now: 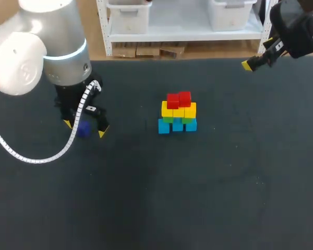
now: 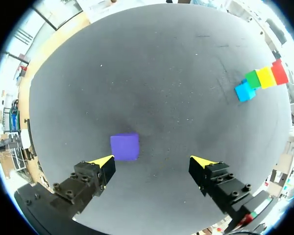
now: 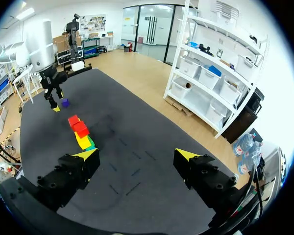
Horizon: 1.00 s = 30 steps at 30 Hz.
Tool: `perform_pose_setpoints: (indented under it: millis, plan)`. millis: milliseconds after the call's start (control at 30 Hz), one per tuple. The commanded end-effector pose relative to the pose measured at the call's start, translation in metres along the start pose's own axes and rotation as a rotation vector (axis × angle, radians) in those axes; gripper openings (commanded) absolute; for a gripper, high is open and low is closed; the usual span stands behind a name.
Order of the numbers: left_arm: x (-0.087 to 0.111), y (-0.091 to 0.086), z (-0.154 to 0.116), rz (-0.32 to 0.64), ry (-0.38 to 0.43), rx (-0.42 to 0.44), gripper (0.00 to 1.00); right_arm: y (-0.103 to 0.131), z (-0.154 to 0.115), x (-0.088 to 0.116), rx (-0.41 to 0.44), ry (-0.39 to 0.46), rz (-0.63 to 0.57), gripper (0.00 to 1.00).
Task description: Place the blue cubes, place green cubes on the blue cubes, place the yellow cubes on the green cubes, then place the red cubes on the yellow cubes, and place purple cube on the red cubes.
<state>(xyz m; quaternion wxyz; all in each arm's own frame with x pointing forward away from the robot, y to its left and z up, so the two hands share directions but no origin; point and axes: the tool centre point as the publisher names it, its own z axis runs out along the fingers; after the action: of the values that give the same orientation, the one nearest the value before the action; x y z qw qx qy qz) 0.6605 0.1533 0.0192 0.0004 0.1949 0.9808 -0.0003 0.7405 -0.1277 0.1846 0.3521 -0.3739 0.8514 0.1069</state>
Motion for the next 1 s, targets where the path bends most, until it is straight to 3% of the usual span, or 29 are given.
perform_pose_setpoints:
  millis: [33,633,1000]
  plan:
    - [0.005,0.004,0.000,-0.012,-0.002,0.003,1.00,0.001,0.000,0.000,0.002,0.000,0.000,1.00]
    - [0.001,0.003,0.009,-0.045,0.056,-0.007,1.00,0.001,0.000,0.000,0.002,0.000,0.000,1.00]
    - [-0.001,0.009,0.013,-0.055,0.040,-0.003,1.00,0.001,0.000,0.000,0.002,0.000,0.000,1.00]
